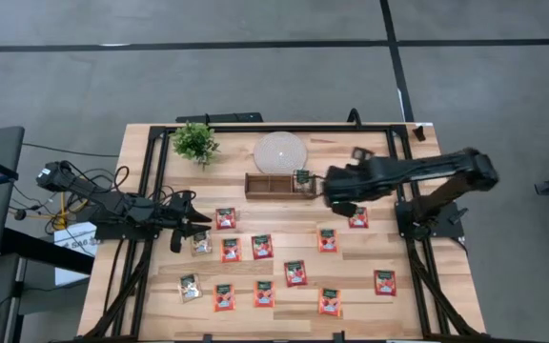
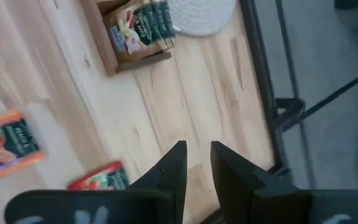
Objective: Pick & Place Tea
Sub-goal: Put the brown tea bag into the right section of the wooden organizer
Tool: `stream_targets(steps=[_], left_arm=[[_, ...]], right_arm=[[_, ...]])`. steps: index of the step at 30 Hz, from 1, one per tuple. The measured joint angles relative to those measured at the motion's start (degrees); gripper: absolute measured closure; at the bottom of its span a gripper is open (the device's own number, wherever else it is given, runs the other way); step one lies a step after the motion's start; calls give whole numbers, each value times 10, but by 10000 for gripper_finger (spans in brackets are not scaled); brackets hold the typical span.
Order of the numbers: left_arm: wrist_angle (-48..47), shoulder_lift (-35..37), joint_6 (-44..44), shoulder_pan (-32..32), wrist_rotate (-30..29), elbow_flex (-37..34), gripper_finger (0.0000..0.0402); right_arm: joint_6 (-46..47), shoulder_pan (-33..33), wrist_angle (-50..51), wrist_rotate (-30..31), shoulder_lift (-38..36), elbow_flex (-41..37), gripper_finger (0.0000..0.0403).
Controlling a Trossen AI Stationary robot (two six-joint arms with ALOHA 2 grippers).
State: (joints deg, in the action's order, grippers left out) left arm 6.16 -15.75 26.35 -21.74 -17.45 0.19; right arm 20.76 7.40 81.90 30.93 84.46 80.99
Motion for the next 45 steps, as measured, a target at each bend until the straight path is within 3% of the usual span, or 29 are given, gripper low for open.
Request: stream_targets(steps=[8, 23, 31, 39, 45], left_arm=[[-2, 0, -29, 0, 3, 29, 284], [-37, -17, -40, 0, 16, 94, 284], [-98, -98, -26, 0, 30, 165, 284], [-183, -191, -12, 0, 32, 240, 284], [-234, -246, 13, 0, 65, 294, 284]], right_arm=[[83, 29, -122, -7, -175, -136, 337], [89, 15, -475, -135, -398, -428, 337], [89, 15, -670, -168, -473, -552, 337], [62, 15, -817, -181, -529, -636, 337], [27, 15, -904, -221, -583, -678, 337]])
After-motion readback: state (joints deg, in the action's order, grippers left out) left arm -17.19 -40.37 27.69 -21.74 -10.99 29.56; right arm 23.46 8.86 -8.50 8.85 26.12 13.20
